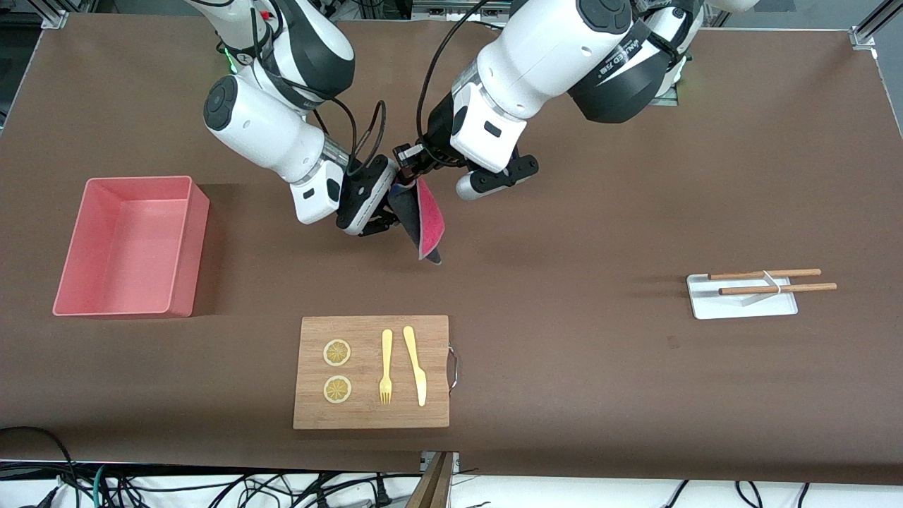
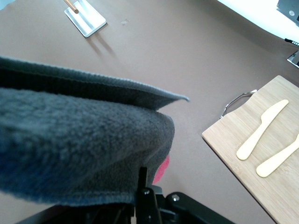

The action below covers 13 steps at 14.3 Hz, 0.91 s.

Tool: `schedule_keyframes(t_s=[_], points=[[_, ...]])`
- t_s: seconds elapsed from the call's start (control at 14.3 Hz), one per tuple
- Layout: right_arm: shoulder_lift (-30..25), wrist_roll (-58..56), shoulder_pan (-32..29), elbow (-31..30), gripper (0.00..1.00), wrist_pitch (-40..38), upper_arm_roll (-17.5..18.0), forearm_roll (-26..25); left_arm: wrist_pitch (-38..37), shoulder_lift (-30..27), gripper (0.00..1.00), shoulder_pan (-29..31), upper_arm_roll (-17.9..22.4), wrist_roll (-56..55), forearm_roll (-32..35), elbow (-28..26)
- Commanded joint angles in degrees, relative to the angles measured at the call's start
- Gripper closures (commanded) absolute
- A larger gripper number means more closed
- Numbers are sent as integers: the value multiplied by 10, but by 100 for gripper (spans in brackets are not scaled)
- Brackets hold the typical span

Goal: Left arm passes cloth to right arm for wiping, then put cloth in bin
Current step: 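Open the left gripper and withdraw it while the right gripper holds the cloth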

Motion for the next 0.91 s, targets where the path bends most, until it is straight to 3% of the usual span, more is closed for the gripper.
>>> schedule_keyframes(t_s=[0.0, 0.35, 0.42, 0.49, 0.84], points=[[-2, 1, 3, 11, 100, -16, 0, 4, 8, -6, 100, -6, 0, -6, -7, 0], [-33, -5, -23, 10, 100, -80, -6, 4, 7, -6, 99, -6, 0, -5, -7, 0], [-37, -5, -25, 10, 100, -91, -8, 3, 7, -6, 23, -6, 0, 3, -5, -3], [-42, -6, -28, 10, 100, -101, -13, 2, 7, -6, 0, -6, 0, 6, -5, -6], [-61, -39, -44, 9, 100, -165, -31, -2, 7, -7, 0, -4, 0, 6, -5, -6]])
